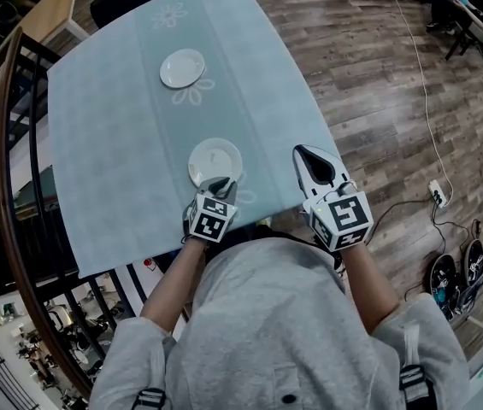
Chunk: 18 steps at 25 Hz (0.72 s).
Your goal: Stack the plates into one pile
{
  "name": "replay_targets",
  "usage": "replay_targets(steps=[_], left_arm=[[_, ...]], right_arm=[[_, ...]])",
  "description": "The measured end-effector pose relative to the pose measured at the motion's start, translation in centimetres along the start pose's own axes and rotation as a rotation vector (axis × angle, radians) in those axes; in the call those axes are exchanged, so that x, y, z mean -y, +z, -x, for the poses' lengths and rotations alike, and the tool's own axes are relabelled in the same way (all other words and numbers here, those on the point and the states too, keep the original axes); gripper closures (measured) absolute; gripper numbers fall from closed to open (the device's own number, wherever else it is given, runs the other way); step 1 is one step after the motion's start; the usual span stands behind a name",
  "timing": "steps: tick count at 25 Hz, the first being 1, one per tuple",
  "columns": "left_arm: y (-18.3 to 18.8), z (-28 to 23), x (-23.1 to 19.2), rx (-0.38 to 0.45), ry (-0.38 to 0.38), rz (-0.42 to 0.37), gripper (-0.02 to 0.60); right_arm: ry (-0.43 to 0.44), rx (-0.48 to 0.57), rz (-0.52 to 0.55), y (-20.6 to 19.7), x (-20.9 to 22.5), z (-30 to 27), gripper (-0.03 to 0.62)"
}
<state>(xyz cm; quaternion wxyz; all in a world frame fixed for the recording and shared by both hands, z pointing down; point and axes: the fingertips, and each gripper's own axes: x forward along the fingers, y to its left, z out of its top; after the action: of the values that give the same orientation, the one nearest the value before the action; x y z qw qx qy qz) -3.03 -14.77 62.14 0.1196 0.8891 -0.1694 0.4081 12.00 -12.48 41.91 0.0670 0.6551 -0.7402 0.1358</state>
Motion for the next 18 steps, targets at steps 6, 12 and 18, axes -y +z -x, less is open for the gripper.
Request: replay_targets(steps=[6,12,18], left_arm=[[2.1,4.5,-3.2,0.135,0.109,0.066,0.532],[3.1,11.0,-8.7,0.282,0.321,0.173,0.554],[3.0,17.3,-13.2,0.407,0.505,0.248,0.561]], right_arm=[[0.026,0.002,0.030,0.4,-0.5,-0.8,0.566],[0.078,0.001,0.098,1.3,-1.3,-2.5,0.566],[0.129,0.006,0.217,3.2,-3.2,-5.0,0.566]])
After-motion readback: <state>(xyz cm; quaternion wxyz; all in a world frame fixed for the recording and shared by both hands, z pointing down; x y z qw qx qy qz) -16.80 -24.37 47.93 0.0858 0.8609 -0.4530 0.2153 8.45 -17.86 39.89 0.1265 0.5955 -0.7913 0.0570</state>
